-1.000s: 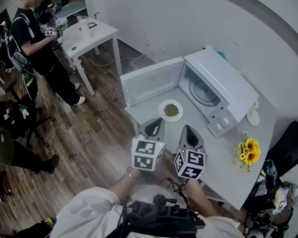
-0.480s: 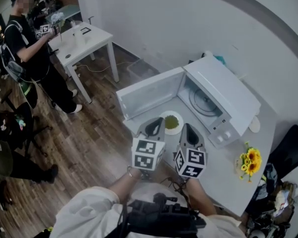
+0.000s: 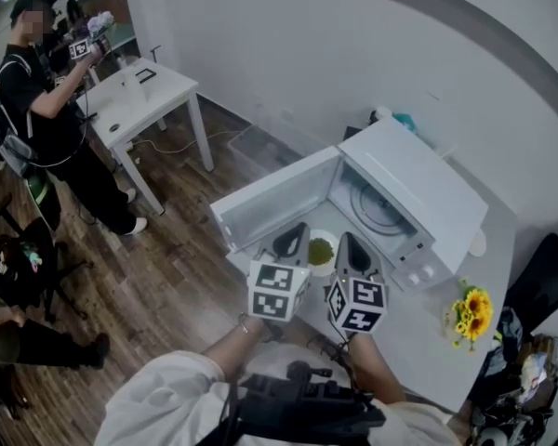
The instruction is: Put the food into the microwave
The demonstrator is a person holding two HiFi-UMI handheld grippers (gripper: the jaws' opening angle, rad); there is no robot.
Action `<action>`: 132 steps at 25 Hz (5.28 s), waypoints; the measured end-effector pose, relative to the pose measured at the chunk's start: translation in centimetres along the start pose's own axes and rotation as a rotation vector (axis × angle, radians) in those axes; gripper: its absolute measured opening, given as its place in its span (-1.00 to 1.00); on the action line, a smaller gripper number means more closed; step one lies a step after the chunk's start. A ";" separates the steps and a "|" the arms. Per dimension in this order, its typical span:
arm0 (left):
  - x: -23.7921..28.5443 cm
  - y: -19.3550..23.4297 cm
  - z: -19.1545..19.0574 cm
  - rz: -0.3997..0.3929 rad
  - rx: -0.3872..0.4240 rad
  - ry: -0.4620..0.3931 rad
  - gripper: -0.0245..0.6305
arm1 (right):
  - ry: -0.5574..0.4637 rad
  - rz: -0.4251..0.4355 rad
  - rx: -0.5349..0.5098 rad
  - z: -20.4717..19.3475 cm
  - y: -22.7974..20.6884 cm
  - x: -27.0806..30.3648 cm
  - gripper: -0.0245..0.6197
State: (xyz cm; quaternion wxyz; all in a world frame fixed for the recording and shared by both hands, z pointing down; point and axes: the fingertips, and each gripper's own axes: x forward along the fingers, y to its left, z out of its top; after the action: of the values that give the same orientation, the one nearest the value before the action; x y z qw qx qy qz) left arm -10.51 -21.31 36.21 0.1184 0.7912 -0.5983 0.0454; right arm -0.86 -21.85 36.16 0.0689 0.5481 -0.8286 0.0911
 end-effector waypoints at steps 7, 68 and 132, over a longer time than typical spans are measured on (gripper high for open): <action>2.2 0.9 -0.3 -0.019 -0.009 0.016 -0.90 | 0.016 -0.019 0.022 -0.2 -0.5 1.8 -0.85; 9.6 4.7 -24.6 0.138 -0.277 0.461 -0.39 | 0.419 -0.072 0.201 -22.6 -9.4 8.3 -0.50; 12.7 -1.1 -13.4 -0.061 -0.266 0.406 -0.55 | 0.229 -0.275 0.251 -11.8 -13.5 4.9 -0.78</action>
State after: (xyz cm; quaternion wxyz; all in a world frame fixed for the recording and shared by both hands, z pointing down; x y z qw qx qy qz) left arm -4.98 -29.67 51.79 0.3408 0.7608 -0.5389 0.1209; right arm 9.81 -28.68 49.67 0.1054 0.6463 -0.7149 0.2450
